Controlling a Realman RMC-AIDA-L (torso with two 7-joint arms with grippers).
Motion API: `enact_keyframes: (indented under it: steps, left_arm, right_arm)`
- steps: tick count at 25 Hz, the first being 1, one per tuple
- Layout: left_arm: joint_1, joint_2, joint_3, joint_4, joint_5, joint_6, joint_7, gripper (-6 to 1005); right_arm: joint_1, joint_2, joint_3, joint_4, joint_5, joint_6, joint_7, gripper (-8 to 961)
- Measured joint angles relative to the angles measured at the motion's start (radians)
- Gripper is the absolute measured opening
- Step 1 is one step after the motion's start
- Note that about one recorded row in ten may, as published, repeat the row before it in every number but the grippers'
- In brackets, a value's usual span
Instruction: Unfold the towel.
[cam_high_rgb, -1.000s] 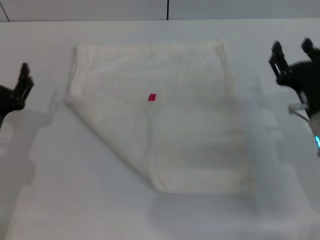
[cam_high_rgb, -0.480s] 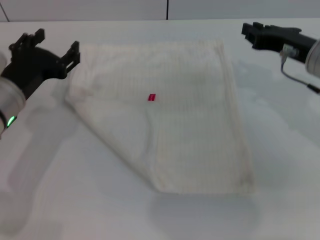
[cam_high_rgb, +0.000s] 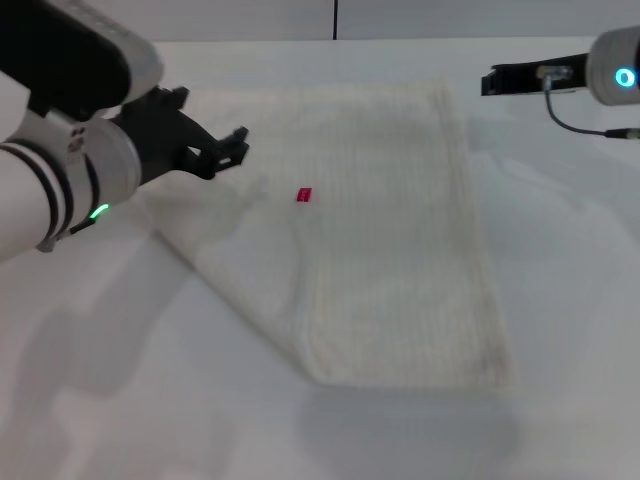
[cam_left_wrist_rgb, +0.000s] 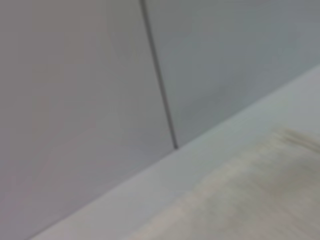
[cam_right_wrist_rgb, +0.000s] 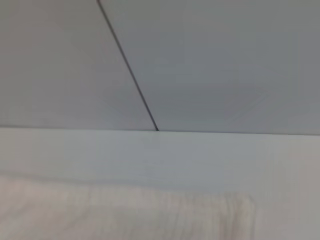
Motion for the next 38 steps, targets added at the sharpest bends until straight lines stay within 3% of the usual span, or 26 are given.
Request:
enact_keyframes:
  steps: [1,2,4,6,7,8,11,19,33,38]
  left_arm:
    - [-0.010,-0.020,-0.021,-0.005,-0.025,-0.045,0.046,762]
    - [-0.022,-0.050,-0.057,-0.010,-0.076,-0.111,0.128,762]
    - [-0.030,-0.055,-0.069,-0.012,-0.113,-0.137,0.162,762]
    - [-0.030,-0.055,-0.069,-0.012,-0.113,-0.137,0.162,762]
    - [-0.030,-0.055,-0.069,-0.012,-0.113,-0.137,0.162,761]
    - [-0.057,-0.056,-0.078,-0.002,-0.196,-0.191,0.212,761]
    - [-0.065,-0.059,-0.073,0.020,-0.197,-0.198,0.218,761]
    - [-0.084,-0.063,0.001,0.097,-0.204,-0.120,0.223,759]
    - [-0.274,-0.069,0.083,0.391,-0.281,0.023,0.209,757]
    - [-0.290,-0.070,0.084,0.419,-0.283,0.034,0.209,756]
  right_arm:
    - [0.045,-0.002,0.005,0.036,-0.046,-0.012,0.025,-1]
    - [0.045,-0.002,0.005,0.036,-0.046,-0.012,0.025,-1]
    - [0.090,-0.010,0.008,0.074,-0.088,-0.032,0.054,0]
    - [0.151,-0.022,0.010,0.150,-0.142,-0.051,0.082,0]
    - [0.151,-0.022,0.010,0.150,-0.142,-0.051,0.082,1]
    - [0.164,-0.024,0.011,0.171,-0.149,-0.053,0.083,1]
    - [0.194,-0.031,0.012,0.226,-0.159,-0.050,0.084,2]
    - [0.205,-0.033,0.007,0.280,-0.162,-0.026,0.078,4]
    - [0.223,-0.027,0.000,0.295,-0.163,-0.015,0.072,7]
    - [0.229,-0.025,0.000,0.304,-0.163,-0.014,0.067,9]
